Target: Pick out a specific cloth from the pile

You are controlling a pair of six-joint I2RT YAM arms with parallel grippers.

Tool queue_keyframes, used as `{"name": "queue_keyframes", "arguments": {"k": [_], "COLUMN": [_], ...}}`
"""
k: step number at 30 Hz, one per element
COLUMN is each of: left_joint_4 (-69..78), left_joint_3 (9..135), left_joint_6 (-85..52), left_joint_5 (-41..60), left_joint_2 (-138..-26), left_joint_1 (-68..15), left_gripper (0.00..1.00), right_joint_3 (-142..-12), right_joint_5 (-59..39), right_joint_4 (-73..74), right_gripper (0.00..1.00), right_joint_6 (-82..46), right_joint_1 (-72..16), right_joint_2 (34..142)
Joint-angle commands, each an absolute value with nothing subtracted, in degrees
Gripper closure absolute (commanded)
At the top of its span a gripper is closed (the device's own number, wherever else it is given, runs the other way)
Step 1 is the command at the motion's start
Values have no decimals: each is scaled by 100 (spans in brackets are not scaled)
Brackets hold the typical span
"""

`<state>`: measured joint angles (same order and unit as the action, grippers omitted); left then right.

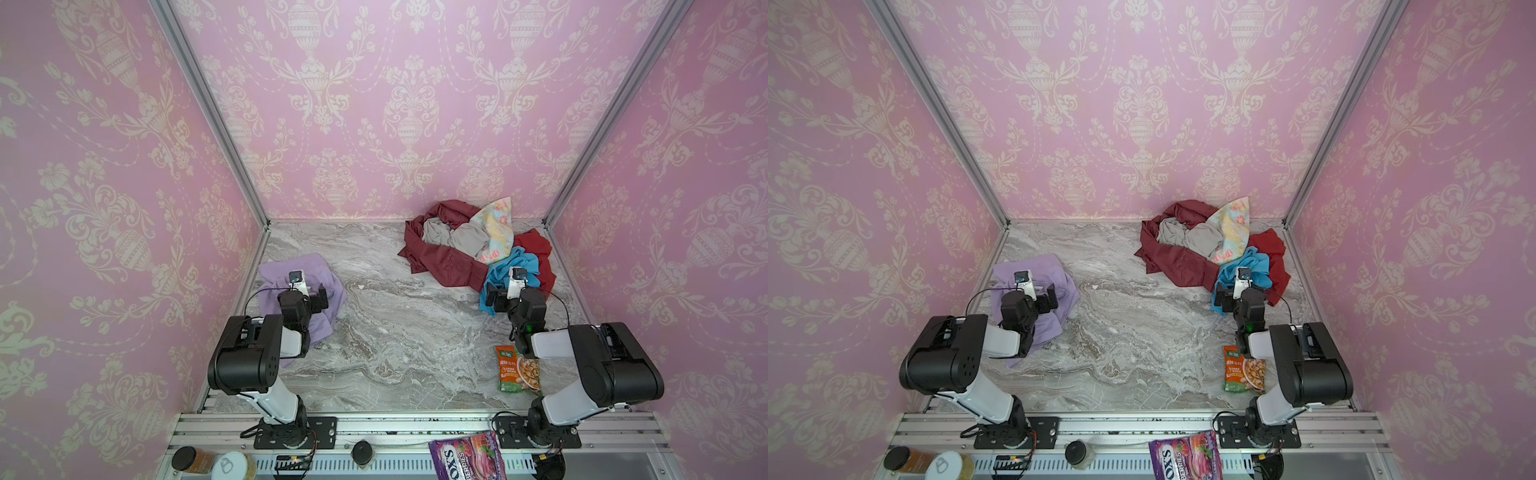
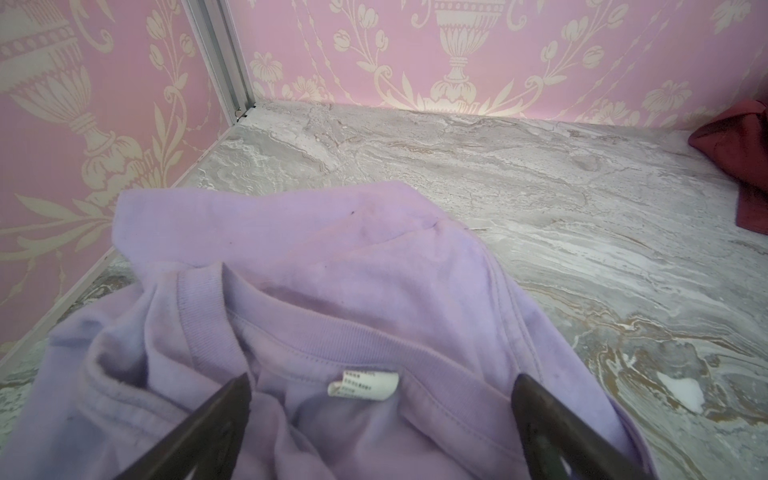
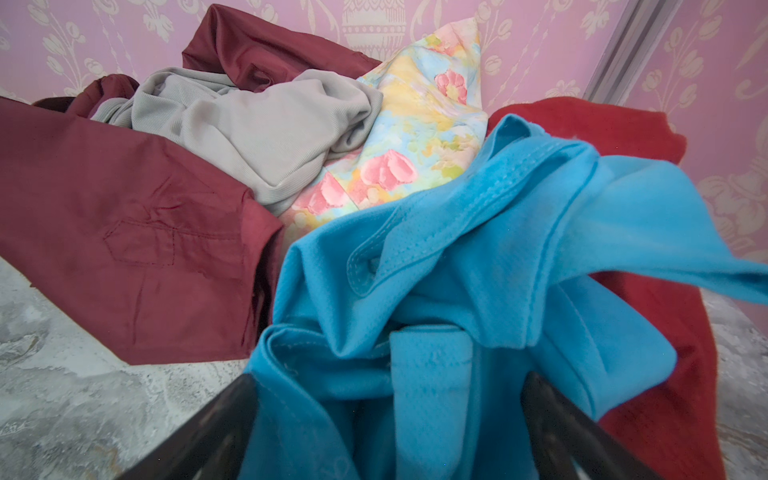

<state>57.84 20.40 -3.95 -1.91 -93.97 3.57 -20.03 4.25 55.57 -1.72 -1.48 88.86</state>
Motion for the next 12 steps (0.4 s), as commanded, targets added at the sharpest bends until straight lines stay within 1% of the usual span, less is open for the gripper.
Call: {"name": "queue_keyframes", "arguments": {"k": [1,12], "left_joint_4": [5906,5906], "left_joint_3": [1978,1975], "left_joint_6": [-299,-299], "left_joint_5": [-327,-334], "left_joint_2": [-9366,-9364], "left_joint_1": [334,338], "left_gripper": [1,1], "right_joint_3": [-2038,-2057], "right_joint_5": [368,338], "right_joint_4": [5528,5497], "right_gripper": [0,0], "right_joint_6": [-266,-260], "right_joint_1": [-141,-140], "right_joint_2": [8860,8863]}}
